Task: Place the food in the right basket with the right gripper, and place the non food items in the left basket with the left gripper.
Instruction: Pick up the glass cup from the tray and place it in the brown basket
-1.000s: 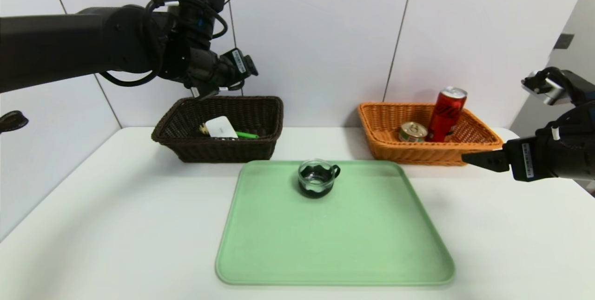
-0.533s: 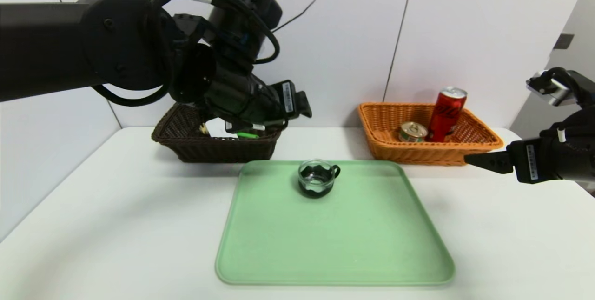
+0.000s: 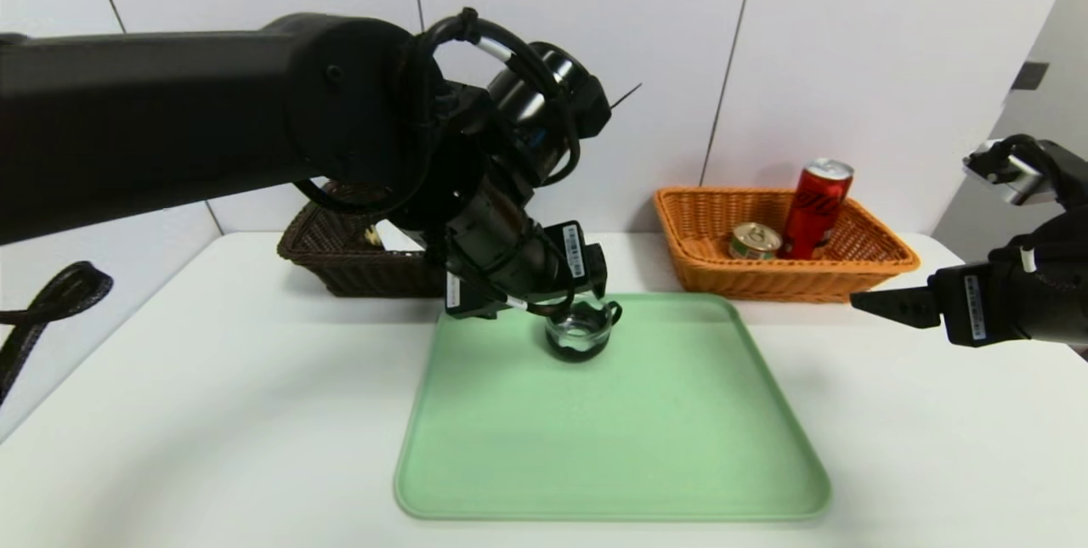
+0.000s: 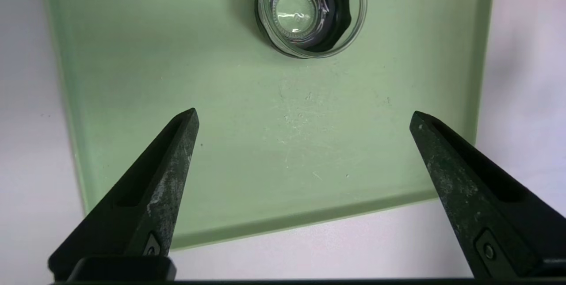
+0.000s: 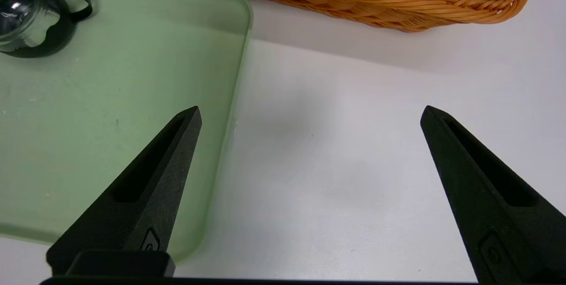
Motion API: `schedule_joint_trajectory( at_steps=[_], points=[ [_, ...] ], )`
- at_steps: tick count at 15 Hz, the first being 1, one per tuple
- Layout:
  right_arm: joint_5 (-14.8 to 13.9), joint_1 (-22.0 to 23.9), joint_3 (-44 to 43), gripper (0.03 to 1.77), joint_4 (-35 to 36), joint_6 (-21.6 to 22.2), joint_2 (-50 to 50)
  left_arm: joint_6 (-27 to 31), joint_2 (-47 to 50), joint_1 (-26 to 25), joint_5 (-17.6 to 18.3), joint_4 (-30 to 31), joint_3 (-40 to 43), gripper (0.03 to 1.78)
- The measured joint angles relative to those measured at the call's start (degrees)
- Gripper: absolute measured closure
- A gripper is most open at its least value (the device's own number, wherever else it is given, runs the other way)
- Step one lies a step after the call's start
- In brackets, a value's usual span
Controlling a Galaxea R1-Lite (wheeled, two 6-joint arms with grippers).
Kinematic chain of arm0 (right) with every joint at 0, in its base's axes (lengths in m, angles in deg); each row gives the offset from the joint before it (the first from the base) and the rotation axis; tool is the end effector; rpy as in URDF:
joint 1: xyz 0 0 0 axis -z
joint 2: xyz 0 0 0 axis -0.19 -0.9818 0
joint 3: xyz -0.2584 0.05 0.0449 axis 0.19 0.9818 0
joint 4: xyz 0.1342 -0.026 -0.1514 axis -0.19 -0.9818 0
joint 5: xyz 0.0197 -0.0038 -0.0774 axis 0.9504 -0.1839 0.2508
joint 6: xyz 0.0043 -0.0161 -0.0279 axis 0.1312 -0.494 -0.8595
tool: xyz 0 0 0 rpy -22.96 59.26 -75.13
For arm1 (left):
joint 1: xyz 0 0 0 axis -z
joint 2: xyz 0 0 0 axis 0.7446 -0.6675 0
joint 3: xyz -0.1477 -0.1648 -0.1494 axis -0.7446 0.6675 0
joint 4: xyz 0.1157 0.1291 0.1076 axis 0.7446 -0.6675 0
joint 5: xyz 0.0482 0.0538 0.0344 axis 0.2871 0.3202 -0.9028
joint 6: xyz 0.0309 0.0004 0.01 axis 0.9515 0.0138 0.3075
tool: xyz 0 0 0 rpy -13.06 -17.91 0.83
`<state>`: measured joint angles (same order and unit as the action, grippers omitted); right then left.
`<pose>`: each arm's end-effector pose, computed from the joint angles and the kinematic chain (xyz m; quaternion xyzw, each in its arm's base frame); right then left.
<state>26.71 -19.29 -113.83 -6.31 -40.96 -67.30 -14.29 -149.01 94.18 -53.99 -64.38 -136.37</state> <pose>0.2332 0.0337 0.1903 -0.0512 0.2999 0.0723 0.9498 0.2643 -0.2664 0.2213 -0.1456 0.4637 -0.1098 0.8670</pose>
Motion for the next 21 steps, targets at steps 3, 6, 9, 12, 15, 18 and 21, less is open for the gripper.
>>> schedule_joint_trajectory(
  at_steps=[3,6,9,12,15,18,21],
  points=[
    [-0.1,0.0,1.0,0.09,0.3,0.0,0.2,-0.2,-2.3,0.1,-0.6,0.4,-0.1,0.12],
    [-0.1,0.0,2.8,0.09,3.7,0.0,0.4,0.4,-4.5,0.0,-4.4,3.6,-0.1,0.12],
    [0.0,0.0,4.2,0.09,5.0,0.0,0.6,2.5,-6.2,0.0,-5.7,5.0,-0.1,0.12],
    [0.0,0.0,4.6,0.09,5.0,-0.1,0.7,4.0,-7.3,-0.3,-5.6,5.2,-0.1,0.12],
    [0.0,0.0,5.2,0.09,5.0,-0.1,0.9,5.4,-8.2,-0.8,-5.7,6.2,-0.2,0.12],
    [-0.1,-0.2,6.3,0.09,5.1,-0.2,1.6,6.8,-9.1,-2.0,-5.7,7.8,-0.5,0.12],
    [-0.1,-0.4,6.8,0.09,5.0,-0.2,2.2,9.5,-10.3,-3.2,-7.4,8.8,-0.7,0.12]
  ],
)
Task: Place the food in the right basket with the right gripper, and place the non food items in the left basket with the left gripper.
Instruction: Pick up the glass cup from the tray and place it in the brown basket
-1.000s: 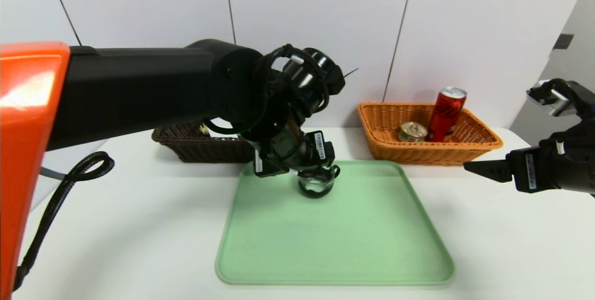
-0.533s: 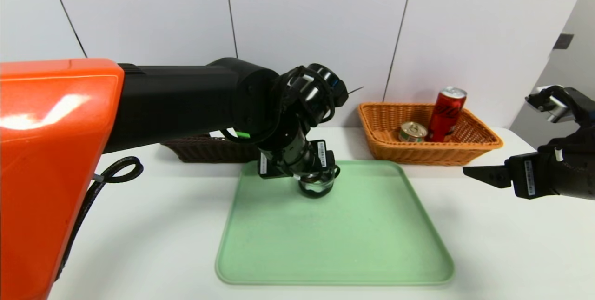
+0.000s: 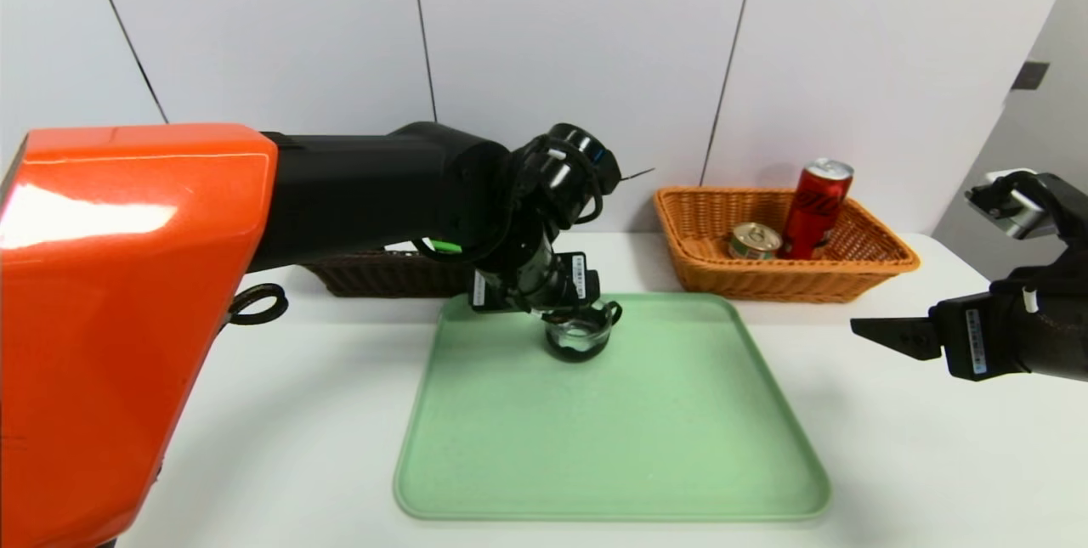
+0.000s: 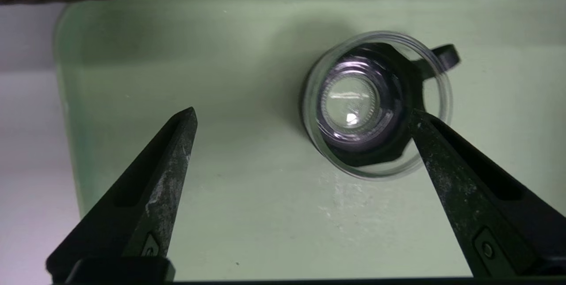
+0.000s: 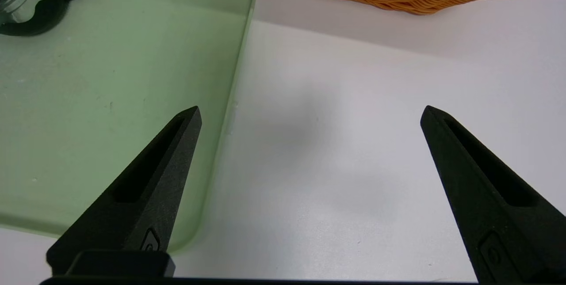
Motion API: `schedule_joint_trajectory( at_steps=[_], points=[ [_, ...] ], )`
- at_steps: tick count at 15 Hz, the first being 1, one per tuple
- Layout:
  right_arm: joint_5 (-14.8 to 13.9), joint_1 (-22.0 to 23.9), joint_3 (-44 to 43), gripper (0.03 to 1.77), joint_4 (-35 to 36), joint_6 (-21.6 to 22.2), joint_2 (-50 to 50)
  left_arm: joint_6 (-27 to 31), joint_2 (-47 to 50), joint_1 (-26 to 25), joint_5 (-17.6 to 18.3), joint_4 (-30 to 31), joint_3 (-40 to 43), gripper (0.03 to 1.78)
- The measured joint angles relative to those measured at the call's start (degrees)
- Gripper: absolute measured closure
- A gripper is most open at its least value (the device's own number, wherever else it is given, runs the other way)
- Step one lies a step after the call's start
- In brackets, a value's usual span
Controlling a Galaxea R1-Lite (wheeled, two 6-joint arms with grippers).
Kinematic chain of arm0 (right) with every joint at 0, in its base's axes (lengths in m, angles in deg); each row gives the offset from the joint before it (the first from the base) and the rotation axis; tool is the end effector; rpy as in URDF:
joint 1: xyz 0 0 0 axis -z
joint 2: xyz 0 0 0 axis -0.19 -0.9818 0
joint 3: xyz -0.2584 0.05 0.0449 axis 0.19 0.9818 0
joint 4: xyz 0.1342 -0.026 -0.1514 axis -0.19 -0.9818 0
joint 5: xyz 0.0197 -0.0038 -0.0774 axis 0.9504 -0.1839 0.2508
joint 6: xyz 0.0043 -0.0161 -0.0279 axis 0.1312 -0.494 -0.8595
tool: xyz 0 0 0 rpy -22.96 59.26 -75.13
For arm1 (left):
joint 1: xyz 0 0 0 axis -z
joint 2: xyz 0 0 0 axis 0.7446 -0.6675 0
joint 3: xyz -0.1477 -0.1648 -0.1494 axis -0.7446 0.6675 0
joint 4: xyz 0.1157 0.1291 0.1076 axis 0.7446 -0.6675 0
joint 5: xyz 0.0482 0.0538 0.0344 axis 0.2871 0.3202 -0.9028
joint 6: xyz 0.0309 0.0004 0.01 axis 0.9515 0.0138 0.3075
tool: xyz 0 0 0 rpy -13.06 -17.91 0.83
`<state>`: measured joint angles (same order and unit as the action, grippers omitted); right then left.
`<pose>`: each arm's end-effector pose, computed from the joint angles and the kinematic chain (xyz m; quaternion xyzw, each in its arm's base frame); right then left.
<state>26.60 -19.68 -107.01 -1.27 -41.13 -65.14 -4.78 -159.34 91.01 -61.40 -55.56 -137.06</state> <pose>0.2227 0.0337 0.1719 -0.0537 0.2965 0.0750 0.9506 0.3167 -0.2812 0.1638 -0.0628 0.4258 -0.0718 0.8998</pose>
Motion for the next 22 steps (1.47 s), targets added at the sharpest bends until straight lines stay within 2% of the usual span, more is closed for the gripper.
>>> schedule_joint_trajectory(
  at_steps=[3,22],
  points=[
    [0.1,0.0,0.4,0.09,0.0,0.1,0.3,0.8,-1.5,-0.9,-1.2,0.9,0.0,0.12],
    [0.2,0.0,1.5,0.09,0.0,0.0,0.2,3.0,-4.7,-0.4,-0.4,3.2,0.0,0.12]
  ],
)
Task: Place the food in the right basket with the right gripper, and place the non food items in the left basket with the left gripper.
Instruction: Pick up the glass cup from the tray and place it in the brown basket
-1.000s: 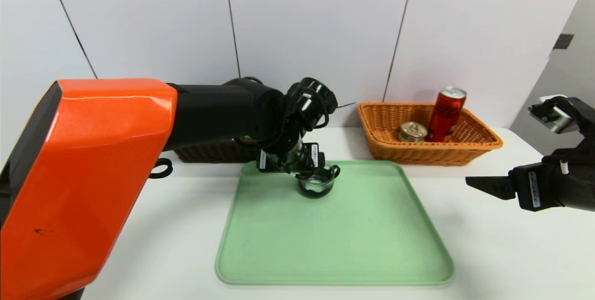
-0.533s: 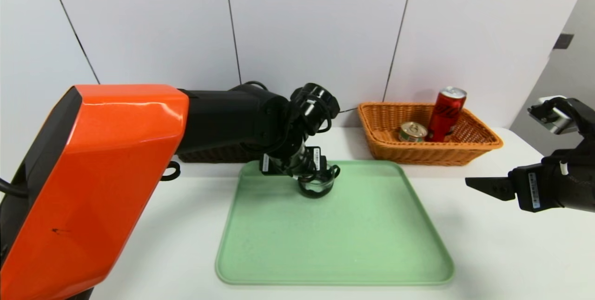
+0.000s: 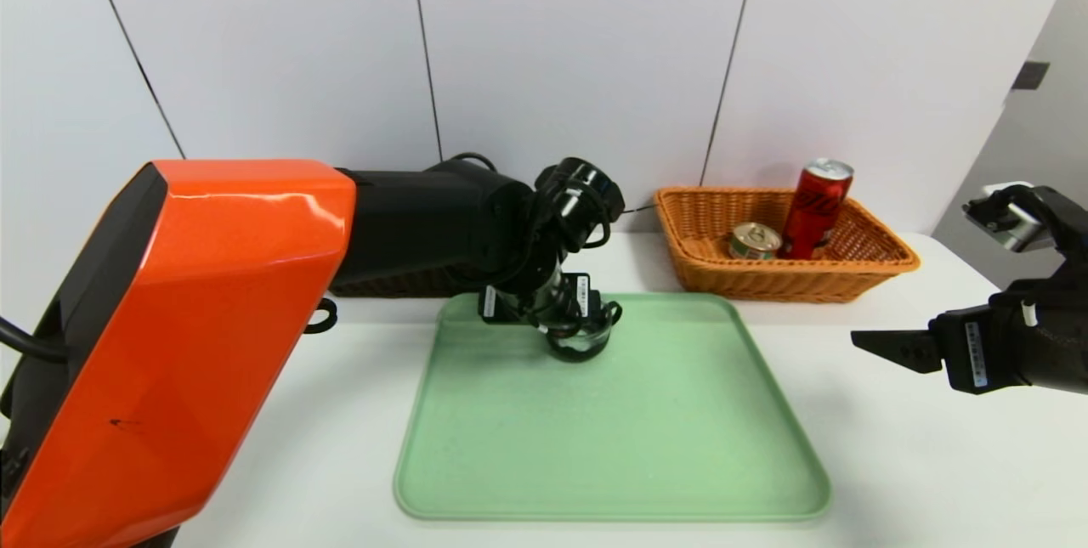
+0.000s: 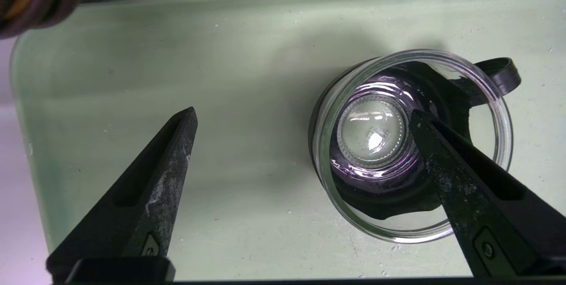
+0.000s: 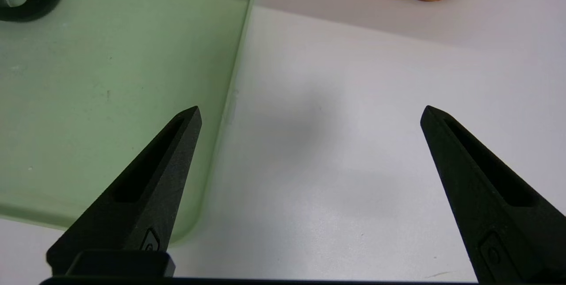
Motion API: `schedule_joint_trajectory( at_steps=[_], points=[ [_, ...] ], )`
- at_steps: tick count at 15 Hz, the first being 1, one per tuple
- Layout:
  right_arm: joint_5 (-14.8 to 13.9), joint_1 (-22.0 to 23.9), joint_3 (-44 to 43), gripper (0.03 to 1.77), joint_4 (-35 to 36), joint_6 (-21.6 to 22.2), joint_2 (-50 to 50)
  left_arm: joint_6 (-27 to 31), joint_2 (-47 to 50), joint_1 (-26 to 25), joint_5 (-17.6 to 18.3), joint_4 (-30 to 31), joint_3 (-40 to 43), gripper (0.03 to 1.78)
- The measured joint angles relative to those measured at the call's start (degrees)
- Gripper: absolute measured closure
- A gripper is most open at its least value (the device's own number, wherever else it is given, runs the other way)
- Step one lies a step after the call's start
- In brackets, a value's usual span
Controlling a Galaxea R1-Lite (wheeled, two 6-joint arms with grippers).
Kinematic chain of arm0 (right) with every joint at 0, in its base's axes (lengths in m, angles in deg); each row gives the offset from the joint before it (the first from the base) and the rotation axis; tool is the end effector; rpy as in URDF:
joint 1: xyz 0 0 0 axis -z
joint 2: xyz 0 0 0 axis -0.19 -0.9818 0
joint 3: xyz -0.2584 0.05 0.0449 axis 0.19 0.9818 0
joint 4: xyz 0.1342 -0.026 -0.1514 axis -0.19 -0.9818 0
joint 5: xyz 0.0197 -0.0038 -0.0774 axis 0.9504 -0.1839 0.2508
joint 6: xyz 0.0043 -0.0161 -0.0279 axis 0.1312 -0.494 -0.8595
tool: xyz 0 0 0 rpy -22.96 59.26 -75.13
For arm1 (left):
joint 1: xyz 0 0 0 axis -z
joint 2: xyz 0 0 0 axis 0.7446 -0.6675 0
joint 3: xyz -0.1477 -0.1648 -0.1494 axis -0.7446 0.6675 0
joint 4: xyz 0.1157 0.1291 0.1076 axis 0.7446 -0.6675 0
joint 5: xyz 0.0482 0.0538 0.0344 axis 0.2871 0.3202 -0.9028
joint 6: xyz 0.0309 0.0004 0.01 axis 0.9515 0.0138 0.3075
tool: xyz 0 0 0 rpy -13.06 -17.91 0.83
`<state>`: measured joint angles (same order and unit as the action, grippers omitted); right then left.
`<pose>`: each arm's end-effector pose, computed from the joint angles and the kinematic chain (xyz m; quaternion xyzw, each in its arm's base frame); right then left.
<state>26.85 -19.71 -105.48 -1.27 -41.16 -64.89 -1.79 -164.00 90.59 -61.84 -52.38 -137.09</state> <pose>0.2196 0.0334 0.1650 -0.0541 0.3071 0.0775 0.9470 0.3314 -0.2901 0.1325 -0.0327 0.4309 -0.0726 0.8989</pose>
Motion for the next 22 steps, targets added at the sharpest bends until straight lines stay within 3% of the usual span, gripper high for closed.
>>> schedule_joint_trajectory(
  at_steps=[2,3,6,9,10,11,20,22],
  points=[
    [0.0,0.0,0.0,0.09,0.0,0.0,0.0,-0.1,-0.2,0.1,0.4,0.3,0.0,0.12],
    [0.0,0.0,0.0,0.09,0.0,0.0,0.1,-0.2,-0.3,0.1,0.5,0.7,0.0,0.22],
    [0.0,0.0,0.1,0.09,-0.1,-0.1,0.3,-0.2,-0.5,0.1,0.5,0.9,0.0,0.7],
    [-0.1,0.0,0.1,0.09,0.0,-0.1,0.4,-0.7,-0.8,0.1,0.5,0.9,0.0,1.01],
    [0.0,0.0,0.1,0.09,0.0,0.0,0.5,-0.7,-0.9,0.1,0.6,0.9,0.0,1.19],
    [0.0,0.0,0.1,0.09,0.0,0.0,0.5,-0.7,-0.9,0.1,0.6,1.0,0.0,1.76],
    [-0.1,0.0,0.1,0.09,0.0,-0.1,0.8,-0.7,0.0,0.0,0.9,1.0,0.0,1.71],
    [0.0,0.0,0.2,0.09,0.0,-0.1,0.8,-0.7,1.8,0.5,4.5,2.2,0.0,1.71]
  ],
)
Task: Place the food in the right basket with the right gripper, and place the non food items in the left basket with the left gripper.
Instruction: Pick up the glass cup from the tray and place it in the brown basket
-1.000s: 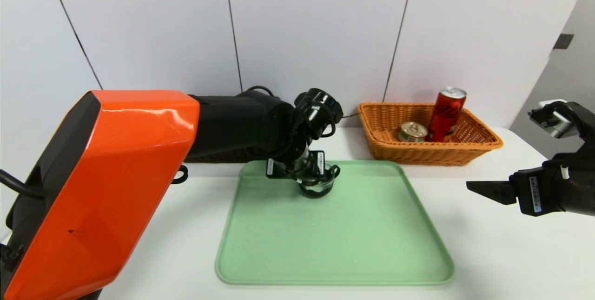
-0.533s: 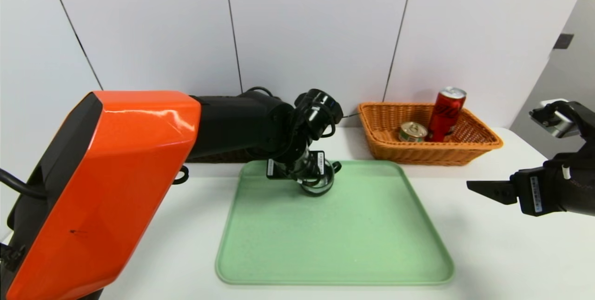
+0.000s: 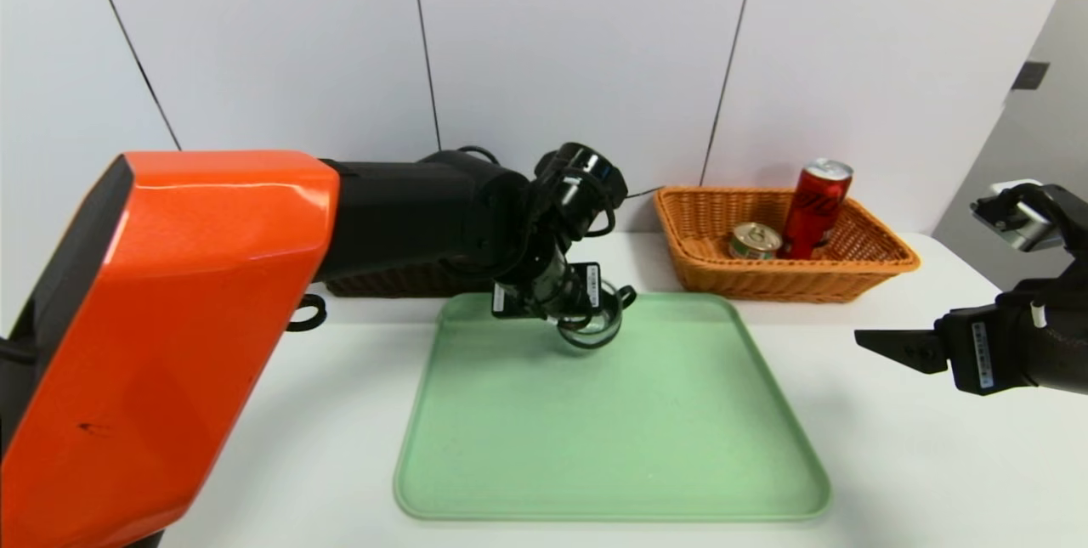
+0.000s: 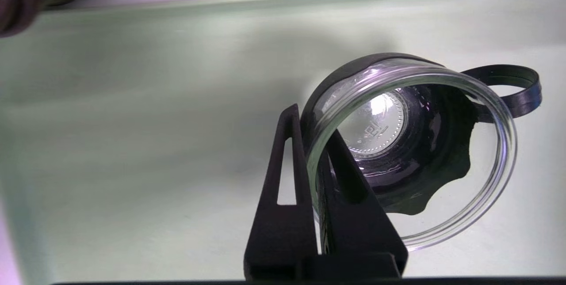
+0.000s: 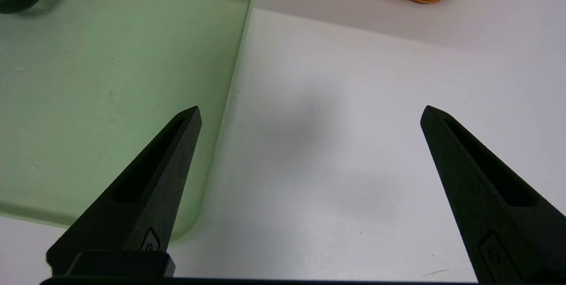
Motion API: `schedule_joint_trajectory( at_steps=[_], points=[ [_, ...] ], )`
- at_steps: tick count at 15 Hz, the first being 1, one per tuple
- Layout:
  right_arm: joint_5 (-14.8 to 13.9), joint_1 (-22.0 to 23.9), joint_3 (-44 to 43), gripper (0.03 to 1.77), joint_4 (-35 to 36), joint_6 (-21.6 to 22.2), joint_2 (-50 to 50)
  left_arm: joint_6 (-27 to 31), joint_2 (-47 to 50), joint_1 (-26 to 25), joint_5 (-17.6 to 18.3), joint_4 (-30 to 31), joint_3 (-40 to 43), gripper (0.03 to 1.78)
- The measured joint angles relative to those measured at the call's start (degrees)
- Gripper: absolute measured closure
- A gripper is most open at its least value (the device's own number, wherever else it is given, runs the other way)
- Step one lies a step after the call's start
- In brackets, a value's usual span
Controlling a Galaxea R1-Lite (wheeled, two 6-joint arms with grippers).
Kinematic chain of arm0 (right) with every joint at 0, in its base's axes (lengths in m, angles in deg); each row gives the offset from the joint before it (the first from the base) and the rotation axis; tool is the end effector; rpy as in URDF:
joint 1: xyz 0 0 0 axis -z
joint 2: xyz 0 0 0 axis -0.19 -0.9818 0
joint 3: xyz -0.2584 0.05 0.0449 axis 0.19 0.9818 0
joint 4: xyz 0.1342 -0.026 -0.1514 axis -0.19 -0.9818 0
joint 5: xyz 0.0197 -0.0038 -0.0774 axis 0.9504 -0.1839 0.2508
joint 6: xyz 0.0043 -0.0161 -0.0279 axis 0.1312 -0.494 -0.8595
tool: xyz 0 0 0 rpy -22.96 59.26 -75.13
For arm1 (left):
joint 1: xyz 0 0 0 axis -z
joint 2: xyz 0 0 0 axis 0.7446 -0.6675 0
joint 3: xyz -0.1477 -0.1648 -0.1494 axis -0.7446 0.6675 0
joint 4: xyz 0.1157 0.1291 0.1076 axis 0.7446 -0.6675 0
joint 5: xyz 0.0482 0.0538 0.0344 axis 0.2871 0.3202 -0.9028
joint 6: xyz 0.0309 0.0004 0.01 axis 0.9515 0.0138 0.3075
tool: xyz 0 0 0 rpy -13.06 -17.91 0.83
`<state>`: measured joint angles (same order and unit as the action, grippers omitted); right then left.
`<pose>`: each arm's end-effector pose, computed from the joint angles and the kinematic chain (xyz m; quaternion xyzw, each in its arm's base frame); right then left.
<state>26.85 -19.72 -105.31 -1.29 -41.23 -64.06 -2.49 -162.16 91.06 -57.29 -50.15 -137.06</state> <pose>0.2169 0.0331 0.1673 -0.0543 0.3017 0.0777 0.9487 0.3268 -0.2942 0.1487 -0.0675 0.4242 -0.1160 0.8956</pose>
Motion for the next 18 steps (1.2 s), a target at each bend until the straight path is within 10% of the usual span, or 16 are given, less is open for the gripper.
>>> schedule_joint_trajectory(
  at_steps=[4,9,18],
  points=[
    [0.1,0.0,0.3,0.09,0.0,0.0,0.2,-3.0,7.0,0.4,12.0,6.4,0.0,1.71],
    [0.3,0.0,0.0,0.09,0.1,-0.1,0.3,-5.1,14.0,-6.5,10.3,10.5,0.0,1.71],
    [0.3,-1.8,-0.9,0.09,0.1,-0.1,-1.0,5.8,15.5,-22.9,5.0,-5.4,0.5,1.71]
  ],
)
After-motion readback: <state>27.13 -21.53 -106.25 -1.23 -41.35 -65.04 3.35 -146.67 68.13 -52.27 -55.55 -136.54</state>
